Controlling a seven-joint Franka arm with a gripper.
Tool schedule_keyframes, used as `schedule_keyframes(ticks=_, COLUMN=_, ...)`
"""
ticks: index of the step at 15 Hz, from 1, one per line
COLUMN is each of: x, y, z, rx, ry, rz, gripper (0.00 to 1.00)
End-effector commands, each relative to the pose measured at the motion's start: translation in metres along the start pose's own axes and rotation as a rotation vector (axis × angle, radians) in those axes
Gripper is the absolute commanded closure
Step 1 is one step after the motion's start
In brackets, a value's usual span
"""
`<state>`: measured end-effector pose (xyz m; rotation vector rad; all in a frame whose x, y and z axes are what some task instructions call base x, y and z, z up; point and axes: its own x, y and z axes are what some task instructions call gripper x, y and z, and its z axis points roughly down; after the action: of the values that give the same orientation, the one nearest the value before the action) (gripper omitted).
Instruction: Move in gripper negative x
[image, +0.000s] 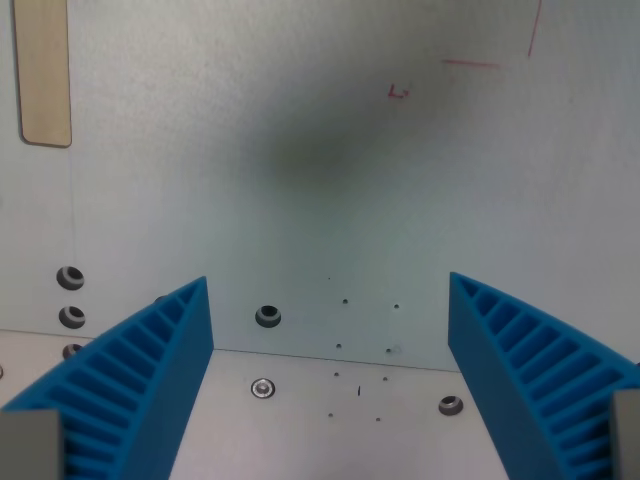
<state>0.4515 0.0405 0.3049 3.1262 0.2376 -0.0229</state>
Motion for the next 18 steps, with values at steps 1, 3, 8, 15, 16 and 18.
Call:
schedule_keyframes(ticks=1, x=-0.005, y=0.000, z=-0.001, rx=0.000, ry=0.004, rz=0.000, gripper=0.00)
schedule_keyframes(ticks=3, x=-0.015, y=0.000, z=-0.001, rx=0.000, ry=0.004, rz=0.000, gripper=0.00)
schedule_keyframes(ticks=8, x=-0.040, y=0.000, z=-0.001, rx=0.000, ry=0.004, rz=0.000, gripper=0.00)
schedule_keyframes(ticks=15, x=-0.075, y=0.000, z=-0.001, rx=0.000, ry=0.004, rz=0.000, gripper=0.00)
schedule_keyframes(ticks=16, x=-0.080, y=0.000, z=-0.001, rx=0.000, ry=0.004, rz=0.000, gripper=0.00)
schedule_keyframes(ticks=18, x=-0.090, y=0.000, z=-0.001, rx=0.000, ry=0.004, rz=0.000, gripper=0.00)
